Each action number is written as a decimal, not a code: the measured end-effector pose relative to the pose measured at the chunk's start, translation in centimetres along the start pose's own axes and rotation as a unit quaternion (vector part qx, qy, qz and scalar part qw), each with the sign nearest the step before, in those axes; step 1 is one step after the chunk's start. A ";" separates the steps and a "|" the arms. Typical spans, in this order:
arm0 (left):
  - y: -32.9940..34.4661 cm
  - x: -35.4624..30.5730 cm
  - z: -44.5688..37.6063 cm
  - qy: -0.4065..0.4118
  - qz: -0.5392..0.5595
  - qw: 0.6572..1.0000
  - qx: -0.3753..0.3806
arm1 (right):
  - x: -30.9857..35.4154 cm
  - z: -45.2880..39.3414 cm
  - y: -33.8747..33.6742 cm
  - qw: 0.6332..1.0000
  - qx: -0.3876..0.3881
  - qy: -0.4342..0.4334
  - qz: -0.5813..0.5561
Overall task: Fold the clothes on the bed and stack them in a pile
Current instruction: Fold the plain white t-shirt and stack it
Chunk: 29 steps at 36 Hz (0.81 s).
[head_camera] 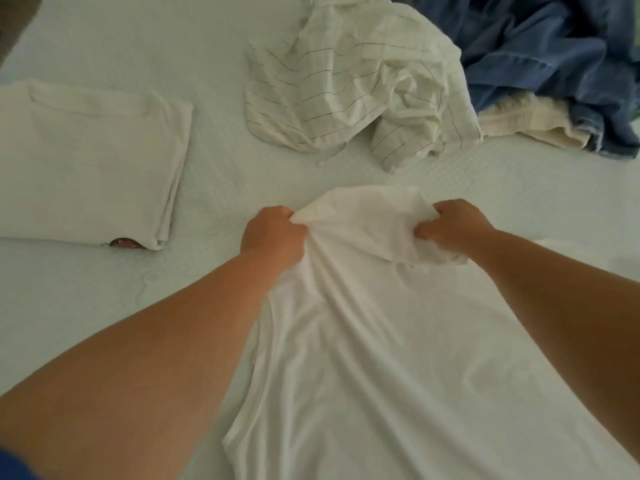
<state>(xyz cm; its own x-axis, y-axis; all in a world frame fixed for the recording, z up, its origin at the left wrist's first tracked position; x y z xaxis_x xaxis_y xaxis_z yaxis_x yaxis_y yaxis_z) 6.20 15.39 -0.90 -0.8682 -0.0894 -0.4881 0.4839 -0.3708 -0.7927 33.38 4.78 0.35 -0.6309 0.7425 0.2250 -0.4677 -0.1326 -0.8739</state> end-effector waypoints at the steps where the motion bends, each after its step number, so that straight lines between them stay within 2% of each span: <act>1: -0.8 0.0 -0.2 0.004 0.009 1.000 -0.016 | 0.3 0.0 -0.8 1.000 -0.021 -0.006 -0.006; 5: -2.9 -0.1 -1.2 0.006 0.021 0.999 -0.038 | 2.4 -0.4 -6.4 0.985 -0.165 -0.046 -0.014; 8: -3.1 0.3 -1.7 -0.012 0.013 0.999 -0.029 | 4.3 -0.7 -9.3 0.971 -0.224 -0.077 -0.024; 12: -1.7 2.2 -1.1 -0.048 -0.009 0.999 0.021 | 5.2 -0.3 -8.6 0.973 -0.220 -0.075 -0.016; 14: -1.3 3.6 0.0 -0.062 -0.007 0.998 0.026 | 4.8 0.8 -7.0 0.976 -0.207 -0.065 -0.008; 17: -1.4 4.9 2.3 -0.061 0.020 0.998 0.023 | 4.9 4.1 -4.7 0.972 -0.209 -0.102 -0.006; 21: -1.7 6.8 5.8 -0.068 0.063 0.995 0.026 | 4.3 10.0 0.0 0.980 -0.132 -0.148 -0.033; 26: -1.8 12.1 12.0 -0.143 0.080 0.986 0.045 | 2.2 20.3 7.6 0.990 0.014 -0.131 -0.043; 29: -1.2 15.7 16.3 -0.188 0.067 0.977 0.077 | 1.0 27.0 11.7 0.990 0.069 -0.115 -0.046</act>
<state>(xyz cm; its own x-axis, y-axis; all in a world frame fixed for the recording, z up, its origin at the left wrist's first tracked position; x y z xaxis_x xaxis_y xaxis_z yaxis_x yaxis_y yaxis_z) -9.80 -0.66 -1.62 -0.7918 -0.4685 -0.3919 0.5981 -0.4644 -0.6531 10.55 -13.73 2.01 -0.6988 0.5881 0.4072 -0.5999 -0.1717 -0.7814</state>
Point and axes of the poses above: each hand's wrist, its own z-axis away from the middle knuckle, its own y-axis out of the palm, x = y × z, the point moved 9 cm from there along -z, towards the middle knuckle, and after that the axes turned 9 degrees about -x, right-handed, at the moved point
